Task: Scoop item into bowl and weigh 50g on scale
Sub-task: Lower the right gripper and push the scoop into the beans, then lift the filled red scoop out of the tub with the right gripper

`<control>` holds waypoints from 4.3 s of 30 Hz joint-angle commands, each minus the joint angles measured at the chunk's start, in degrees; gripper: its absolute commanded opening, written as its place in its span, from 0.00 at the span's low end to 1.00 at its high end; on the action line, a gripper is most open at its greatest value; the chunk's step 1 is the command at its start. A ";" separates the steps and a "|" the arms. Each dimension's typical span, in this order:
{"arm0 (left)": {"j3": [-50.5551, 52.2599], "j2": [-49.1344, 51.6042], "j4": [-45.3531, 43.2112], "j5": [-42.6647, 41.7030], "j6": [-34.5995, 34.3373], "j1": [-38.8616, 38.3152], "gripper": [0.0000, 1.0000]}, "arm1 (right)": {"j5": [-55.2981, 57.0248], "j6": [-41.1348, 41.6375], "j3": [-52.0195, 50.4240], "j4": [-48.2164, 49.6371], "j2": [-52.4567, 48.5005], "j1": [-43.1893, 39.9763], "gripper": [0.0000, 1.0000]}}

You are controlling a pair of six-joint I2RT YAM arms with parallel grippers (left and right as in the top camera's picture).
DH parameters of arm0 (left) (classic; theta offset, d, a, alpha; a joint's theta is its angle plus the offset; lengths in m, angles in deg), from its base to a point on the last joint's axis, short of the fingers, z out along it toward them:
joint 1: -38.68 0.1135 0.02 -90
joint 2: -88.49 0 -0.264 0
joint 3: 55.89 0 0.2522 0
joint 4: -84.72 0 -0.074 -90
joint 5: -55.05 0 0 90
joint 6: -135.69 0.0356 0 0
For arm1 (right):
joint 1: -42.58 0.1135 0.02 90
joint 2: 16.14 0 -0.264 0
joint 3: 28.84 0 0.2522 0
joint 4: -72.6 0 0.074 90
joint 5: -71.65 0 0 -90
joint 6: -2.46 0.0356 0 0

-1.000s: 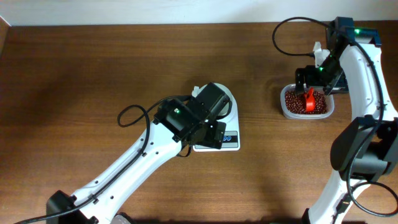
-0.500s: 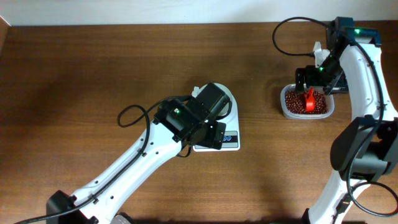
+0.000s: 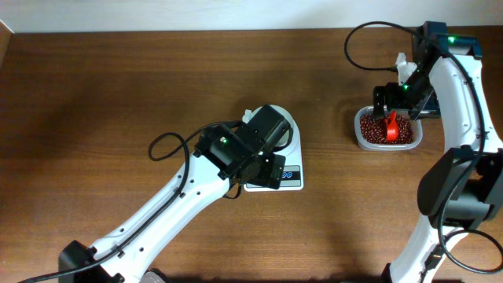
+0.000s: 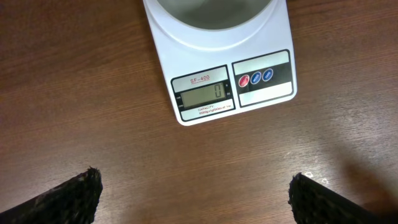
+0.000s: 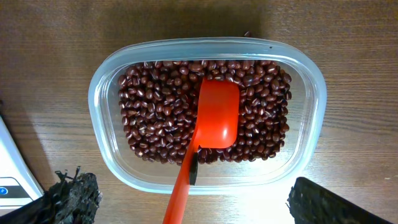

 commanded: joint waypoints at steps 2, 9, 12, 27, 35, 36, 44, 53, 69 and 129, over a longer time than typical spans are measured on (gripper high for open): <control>0.22 -0.02 0.13 -0.35 -0.68 -0.13 0.99 | -0.50 0.63 0.04 -0.13 0.33 -0.22 0.99; 0.22 -0.02 0.13 -0.35 -0.68 -0.13 0.99 | -0.50 0.63 0.04 -0.13 0.33 -0.22 0.99; 0.22 -0.02 0.13 -0.35 -0.68 -0.13 0.99 | -0.50 0.63 0.04 -0.13 0.33 -0.22 0.99; 0.22 -0.02 0.13 -0.35 -0.68 -0.13 0.99 | -5.66 3.10 6.86 -8.55 3.85 -0.59 0.73; 0.22 -0.02 0.11 -0.35 -0.68 -0.13 0.99 | 5.95 11.58 -6.21 3.41 5.20 2.84 0.73; 0.22 -0.02 0.13 -0.35 -0.68 -0.13 0.99 | 5.97 11.58 -7.72 4.83 4.90 2.80 0.74; 0.22 -0.02 0.13 -0.35 -0.68 -0.13 0.99 | 6.73 7.39 -16.96 17.59 4.85 2.80 0.55; 0.22 -0.02 0.13 -0.35 -0.68 -0.13 0.99 | 3.80 2.32 -9.97 11.04 4.83 2.80 0.91; 0.22 -0.02 0.13 -0.35 -0.68 -0.13 0.99 | 1.62 6.19 -9.94 11.32 4.83 -0.55 0.77; 0.22 -0.02 0.13 -0.35 -0.68 -0.13 0.99 | -23.37 2.95 -19.15 16.37 4.83 -8.63 0.04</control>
